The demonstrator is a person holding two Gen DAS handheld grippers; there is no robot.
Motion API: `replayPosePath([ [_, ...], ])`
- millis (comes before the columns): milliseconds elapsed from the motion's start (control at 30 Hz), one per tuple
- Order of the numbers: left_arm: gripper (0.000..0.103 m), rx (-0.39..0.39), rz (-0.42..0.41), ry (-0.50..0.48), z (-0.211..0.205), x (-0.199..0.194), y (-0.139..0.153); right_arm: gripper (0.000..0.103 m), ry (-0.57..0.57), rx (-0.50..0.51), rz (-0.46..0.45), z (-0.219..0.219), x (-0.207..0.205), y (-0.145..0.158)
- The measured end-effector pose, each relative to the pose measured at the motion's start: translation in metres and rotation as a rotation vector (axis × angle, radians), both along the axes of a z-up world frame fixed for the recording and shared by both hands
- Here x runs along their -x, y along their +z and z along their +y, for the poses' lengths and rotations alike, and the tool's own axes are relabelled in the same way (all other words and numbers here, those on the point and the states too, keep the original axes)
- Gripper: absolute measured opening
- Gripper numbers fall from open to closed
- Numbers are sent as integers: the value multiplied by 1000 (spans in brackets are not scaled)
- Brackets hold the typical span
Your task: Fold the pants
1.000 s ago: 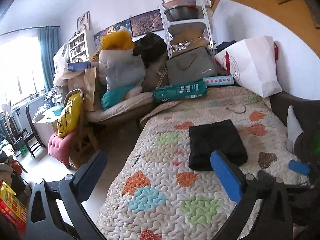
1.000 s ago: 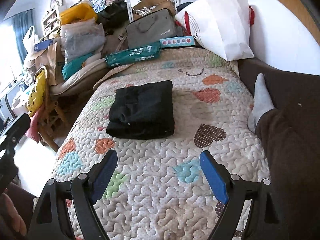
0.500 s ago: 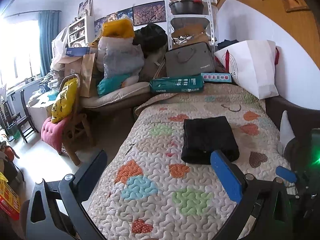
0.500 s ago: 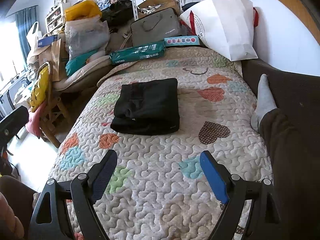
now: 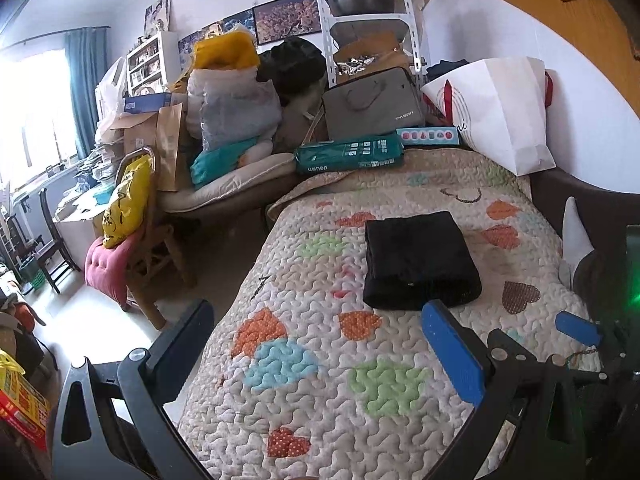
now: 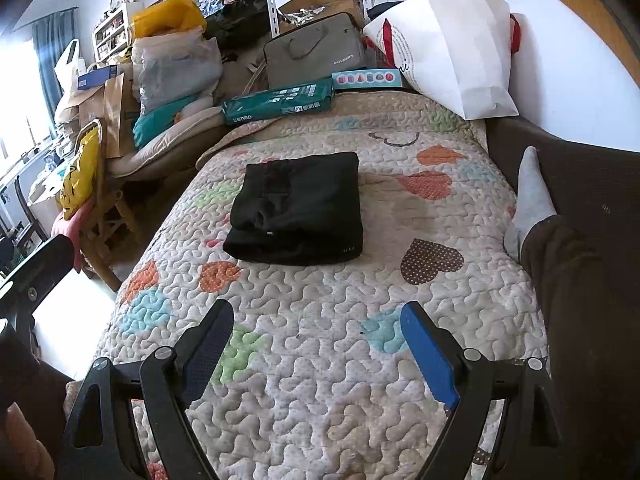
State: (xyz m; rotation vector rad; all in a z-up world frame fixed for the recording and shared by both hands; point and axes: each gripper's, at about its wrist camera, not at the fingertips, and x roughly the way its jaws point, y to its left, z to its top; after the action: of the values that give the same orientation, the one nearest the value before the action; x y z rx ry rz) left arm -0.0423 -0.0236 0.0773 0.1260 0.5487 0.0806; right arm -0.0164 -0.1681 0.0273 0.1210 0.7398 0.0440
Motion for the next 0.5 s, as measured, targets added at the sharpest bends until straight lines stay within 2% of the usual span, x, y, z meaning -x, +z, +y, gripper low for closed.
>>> replayPosePath([
  [500, 103, 3, 25, -3, 4, 0, -7, 90, -2, 3, 11, 2, 1, -4],
])
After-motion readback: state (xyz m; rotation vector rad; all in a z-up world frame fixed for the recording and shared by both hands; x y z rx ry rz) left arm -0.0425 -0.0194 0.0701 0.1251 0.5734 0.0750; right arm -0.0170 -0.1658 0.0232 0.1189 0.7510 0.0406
